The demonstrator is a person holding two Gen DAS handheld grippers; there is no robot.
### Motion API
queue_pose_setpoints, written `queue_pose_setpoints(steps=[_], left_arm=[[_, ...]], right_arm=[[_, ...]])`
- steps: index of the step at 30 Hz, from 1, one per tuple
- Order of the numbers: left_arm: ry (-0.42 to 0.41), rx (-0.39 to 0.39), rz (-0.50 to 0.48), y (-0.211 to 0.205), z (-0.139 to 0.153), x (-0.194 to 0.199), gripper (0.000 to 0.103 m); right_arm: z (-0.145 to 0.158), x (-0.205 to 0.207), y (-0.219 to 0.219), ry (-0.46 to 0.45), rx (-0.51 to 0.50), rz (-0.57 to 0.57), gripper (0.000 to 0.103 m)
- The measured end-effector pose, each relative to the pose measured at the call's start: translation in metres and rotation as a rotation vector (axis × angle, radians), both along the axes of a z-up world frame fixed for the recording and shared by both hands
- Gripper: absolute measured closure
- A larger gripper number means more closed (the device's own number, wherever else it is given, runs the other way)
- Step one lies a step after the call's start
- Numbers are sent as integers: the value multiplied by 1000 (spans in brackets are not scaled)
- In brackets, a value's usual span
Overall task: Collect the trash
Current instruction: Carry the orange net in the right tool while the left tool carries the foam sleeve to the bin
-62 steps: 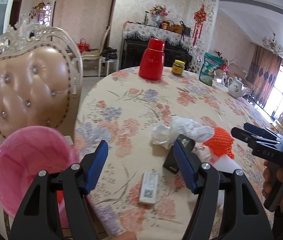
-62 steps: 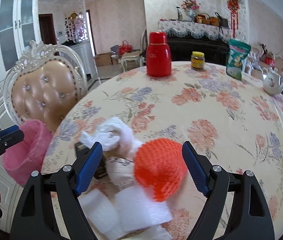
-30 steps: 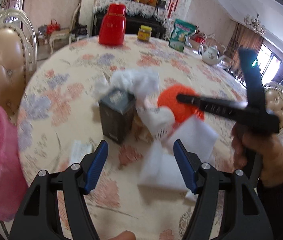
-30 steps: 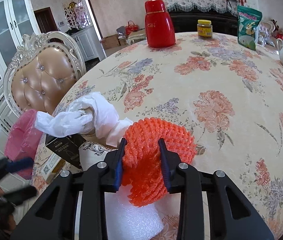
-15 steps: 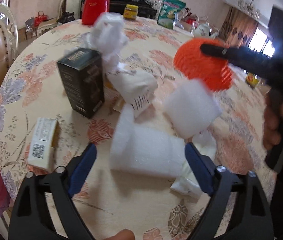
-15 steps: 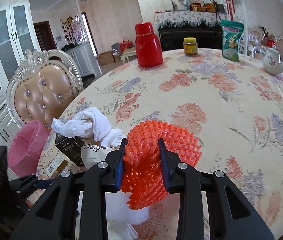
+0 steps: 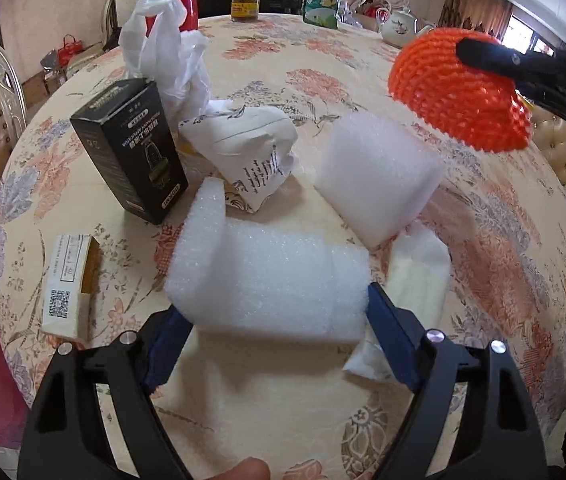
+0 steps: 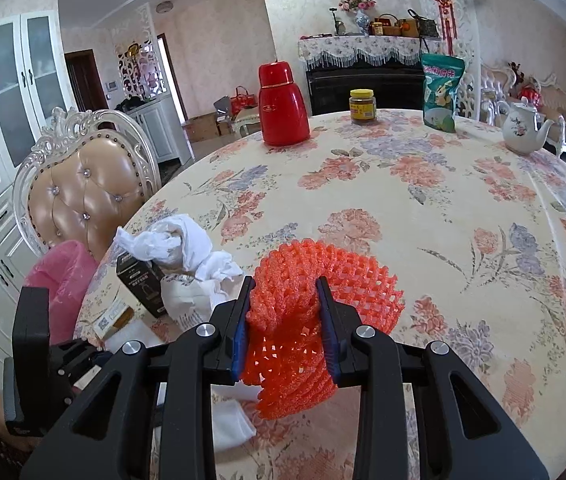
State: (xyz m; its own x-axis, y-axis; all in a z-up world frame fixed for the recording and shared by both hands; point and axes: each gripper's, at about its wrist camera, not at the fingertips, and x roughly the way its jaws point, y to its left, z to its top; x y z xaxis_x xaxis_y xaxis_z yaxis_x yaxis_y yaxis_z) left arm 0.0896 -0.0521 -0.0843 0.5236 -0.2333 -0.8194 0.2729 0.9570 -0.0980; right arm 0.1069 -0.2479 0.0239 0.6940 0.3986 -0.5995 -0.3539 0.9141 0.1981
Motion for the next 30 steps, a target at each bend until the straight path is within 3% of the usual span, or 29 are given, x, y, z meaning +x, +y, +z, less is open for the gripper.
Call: queue_pose_setpoints(steps=[12,30], left_arm=[[-122,-37,108,25,38,-17,22],[-282,-47,334,133,96,-57,22]], right_arm=[[3,-21,6,-28,-15,2,73],[42,-41,61,-108,-8,100,73]])
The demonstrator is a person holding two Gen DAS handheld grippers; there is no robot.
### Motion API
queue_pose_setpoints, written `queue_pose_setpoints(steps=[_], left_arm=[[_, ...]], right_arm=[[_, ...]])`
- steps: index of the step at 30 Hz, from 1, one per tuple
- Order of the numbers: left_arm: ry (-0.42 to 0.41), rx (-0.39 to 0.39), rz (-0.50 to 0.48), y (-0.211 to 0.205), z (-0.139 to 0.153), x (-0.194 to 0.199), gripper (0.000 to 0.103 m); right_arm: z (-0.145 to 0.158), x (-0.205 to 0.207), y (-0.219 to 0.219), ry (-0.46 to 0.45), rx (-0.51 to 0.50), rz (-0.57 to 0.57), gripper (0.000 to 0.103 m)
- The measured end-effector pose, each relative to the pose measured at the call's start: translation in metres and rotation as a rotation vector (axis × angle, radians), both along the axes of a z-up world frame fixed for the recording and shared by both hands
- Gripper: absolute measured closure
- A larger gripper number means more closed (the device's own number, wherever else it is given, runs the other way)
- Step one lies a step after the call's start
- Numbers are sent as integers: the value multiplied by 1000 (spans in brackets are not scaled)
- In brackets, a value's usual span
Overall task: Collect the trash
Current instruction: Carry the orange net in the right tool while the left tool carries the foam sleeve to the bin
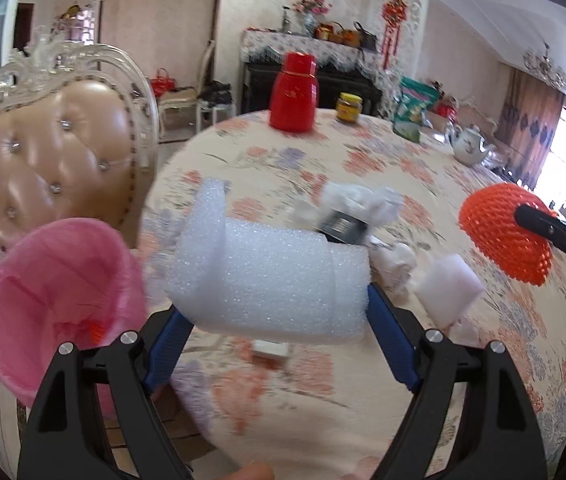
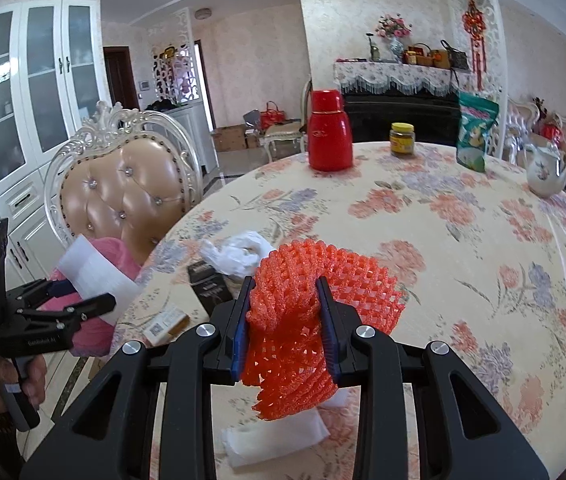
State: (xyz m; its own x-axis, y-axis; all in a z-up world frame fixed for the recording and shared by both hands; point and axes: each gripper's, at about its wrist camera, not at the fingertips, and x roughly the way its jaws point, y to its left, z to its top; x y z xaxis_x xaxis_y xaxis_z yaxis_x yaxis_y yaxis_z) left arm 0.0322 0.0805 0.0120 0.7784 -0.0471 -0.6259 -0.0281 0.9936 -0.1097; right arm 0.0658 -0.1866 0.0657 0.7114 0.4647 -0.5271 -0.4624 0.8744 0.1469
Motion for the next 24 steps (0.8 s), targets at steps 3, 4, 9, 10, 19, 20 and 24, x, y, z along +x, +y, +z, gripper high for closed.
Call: queue_pose_setpoints(steps=[3,4,9,10,19,20,24], left_arm=[[-14,5,34,18,5,-7,22],[-17,6,42,23,5,-8,22],[-36,13,84,48,11,-19,22],[-40,15,94,55,13,-21,22],[-58,40,181,110,20,-42,22],[-59,42,192,116,21,-44,22],[-57,52,236,142,21,-55,22]], right_arm=[[4,-2,14,-7,-4,23,73],[6,-3,18,-10,-5,31,73],[12,-6,44,-21,-10,73,73],[12,-6,47,-22,-11,80,73],[16,-6,106,-25,-15,175,73],[16,-6,113,-25,-17,184,73],[17,-7,146,-25,-22,239,73]])
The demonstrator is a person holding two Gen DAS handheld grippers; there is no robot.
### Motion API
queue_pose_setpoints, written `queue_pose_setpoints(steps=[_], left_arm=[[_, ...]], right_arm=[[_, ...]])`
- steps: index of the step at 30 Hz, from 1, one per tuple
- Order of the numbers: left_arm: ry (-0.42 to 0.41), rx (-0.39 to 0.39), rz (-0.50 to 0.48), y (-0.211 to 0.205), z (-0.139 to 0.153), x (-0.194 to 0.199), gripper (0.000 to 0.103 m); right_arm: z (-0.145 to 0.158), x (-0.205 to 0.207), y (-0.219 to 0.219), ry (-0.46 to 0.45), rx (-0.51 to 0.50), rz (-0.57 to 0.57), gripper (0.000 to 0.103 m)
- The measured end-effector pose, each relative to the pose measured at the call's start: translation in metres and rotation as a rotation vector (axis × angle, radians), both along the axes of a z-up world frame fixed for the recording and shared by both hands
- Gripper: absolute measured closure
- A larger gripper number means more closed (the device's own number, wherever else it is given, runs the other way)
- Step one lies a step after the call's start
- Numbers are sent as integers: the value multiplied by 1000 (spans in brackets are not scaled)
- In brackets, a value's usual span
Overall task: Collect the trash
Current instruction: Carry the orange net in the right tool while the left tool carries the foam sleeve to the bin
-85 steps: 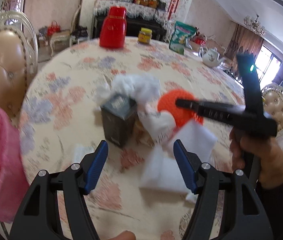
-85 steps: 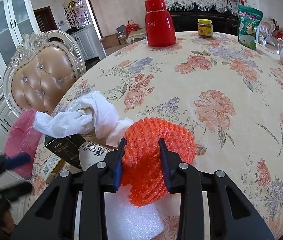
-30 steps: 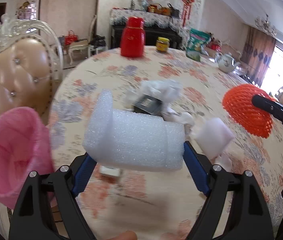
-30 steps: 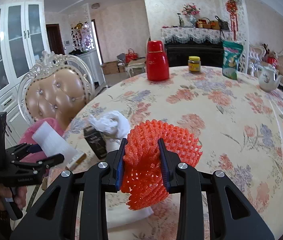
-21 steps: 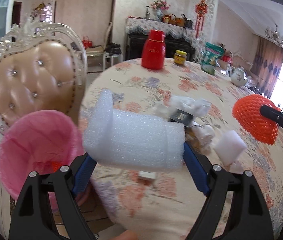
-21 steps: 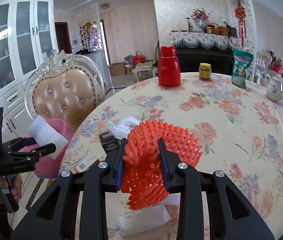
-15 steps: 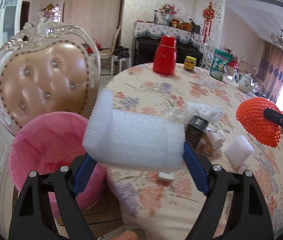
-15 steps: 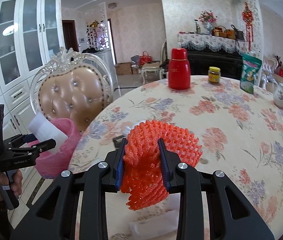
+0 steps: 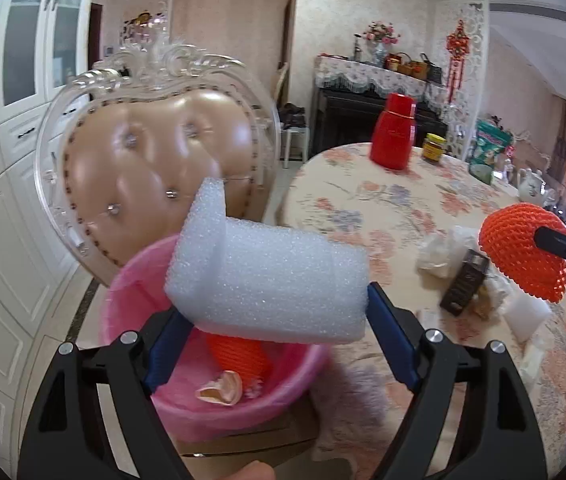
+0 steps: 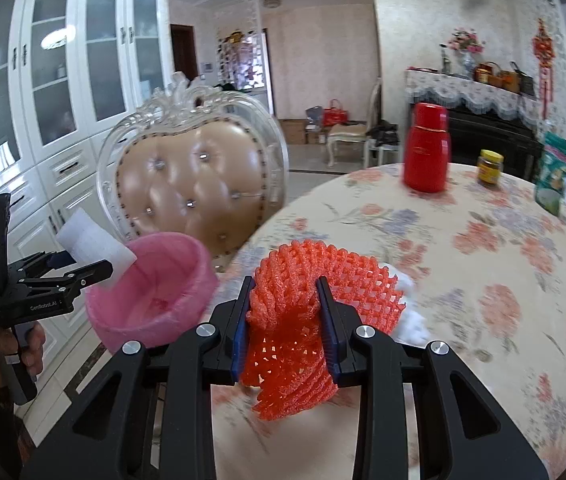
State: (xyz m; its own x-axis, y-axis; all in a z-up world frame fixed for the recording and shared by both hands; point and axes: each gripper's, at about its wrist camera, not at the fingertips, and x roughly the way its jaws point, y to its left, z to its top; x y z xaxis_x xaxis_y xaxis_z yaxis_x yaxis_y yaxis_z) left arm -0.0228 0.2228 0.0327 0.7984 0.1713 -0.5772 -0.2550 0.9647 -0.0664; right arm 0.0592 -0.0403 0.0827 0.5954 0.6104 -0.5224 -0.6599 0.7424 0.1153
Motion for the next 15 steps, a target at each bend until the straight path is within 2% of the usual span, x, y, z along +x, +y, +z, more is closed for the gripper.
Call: queue_pose_setpoints(steps=[7,15], left_arm=[[12,-2,52,41,-4,-13,22],[21,1,85,67,-6,-21,22]], right_arm=[[0,-3,60,3,-4,95,73],[-6,-5,122,22,-17,191,73]])
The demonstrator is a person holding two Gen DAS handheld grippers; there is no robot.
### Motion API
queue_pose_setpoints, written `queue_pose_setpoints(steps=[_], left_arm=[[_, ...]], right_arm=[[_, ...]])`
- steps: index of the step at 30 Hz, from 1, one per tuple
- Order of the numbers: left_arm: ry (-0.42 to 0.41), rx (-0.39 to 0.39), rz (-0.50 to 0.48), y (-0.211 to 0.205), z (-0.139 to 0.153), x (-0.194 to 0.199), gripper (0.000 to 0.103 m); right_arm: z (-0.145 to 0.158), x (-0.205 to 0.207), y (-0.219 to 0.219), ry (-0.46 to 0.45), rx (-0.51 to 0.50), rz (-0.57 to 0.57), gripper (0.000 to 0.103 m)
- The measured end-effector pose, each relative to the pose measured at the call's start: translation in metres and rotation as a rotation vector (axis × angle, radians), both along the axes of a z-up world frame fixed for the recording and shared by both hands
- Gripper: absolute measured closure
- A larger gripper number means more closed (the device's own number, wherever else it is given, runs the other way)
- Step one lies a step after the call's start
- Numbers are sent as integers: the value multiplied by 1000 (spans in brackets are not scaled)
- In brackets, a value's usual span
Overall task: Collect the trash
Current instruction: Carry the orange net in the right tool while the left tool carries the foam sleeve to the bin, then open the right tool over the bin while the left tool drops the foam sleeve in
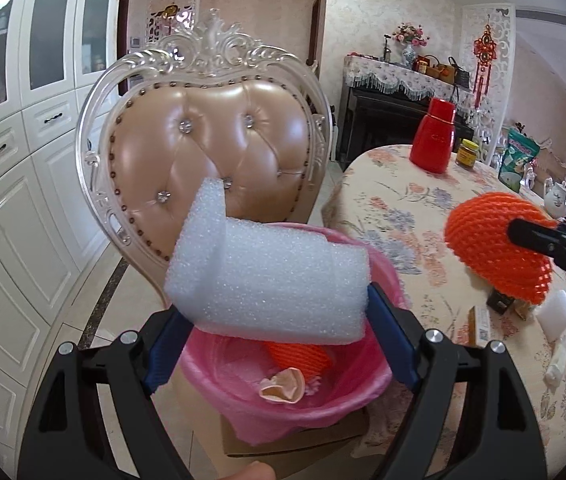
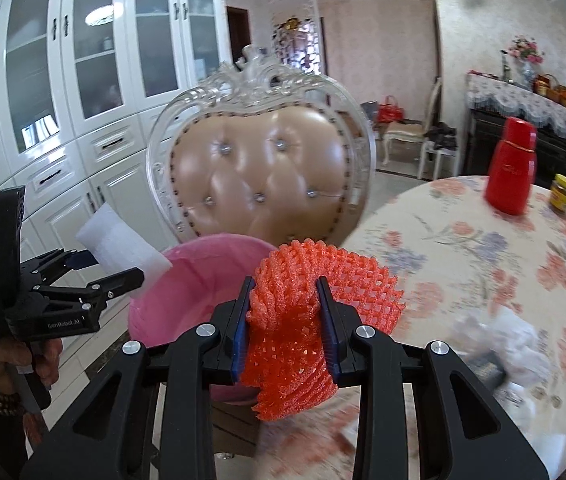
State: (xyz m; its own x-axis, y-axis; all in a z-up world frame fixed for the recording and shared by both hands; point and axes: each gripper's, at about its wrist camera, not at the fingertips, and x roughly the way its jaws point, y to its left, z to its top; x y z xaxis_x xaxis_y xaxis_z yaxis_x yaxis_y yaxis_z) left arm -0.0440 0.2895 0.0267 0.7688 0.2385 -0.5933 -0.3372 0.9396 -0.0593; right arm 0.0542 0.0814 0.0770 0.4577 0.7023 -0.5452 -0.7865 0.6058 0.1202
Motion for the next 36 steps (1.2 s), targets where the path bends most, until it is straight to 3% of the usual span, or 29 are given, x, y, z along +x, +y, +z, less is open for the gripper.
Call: queue_pose_setpoints(steps=[13,16,19,21,31,36], left_arm=[[0,-9,35,25,-1,-13,22],[1,-10,39,28,-1,-13,22],[-1,-11,48,32,0,-16,22],[-1,-12,53,34,-1,-17,22],[9,-28,43,36,-7,-7,22],[19,-37,18,32,-11,9,19]], right_arm=[[-25,3,73,62,-40,98,72],[-29,5,87,73,-51,119,68],[-33,7,95,80,-64,118,58],[-36,9,96,82,-69,112,45],[-35,16,75,76,-76,47,42],[-31,15,50,59,-73,5,36]])
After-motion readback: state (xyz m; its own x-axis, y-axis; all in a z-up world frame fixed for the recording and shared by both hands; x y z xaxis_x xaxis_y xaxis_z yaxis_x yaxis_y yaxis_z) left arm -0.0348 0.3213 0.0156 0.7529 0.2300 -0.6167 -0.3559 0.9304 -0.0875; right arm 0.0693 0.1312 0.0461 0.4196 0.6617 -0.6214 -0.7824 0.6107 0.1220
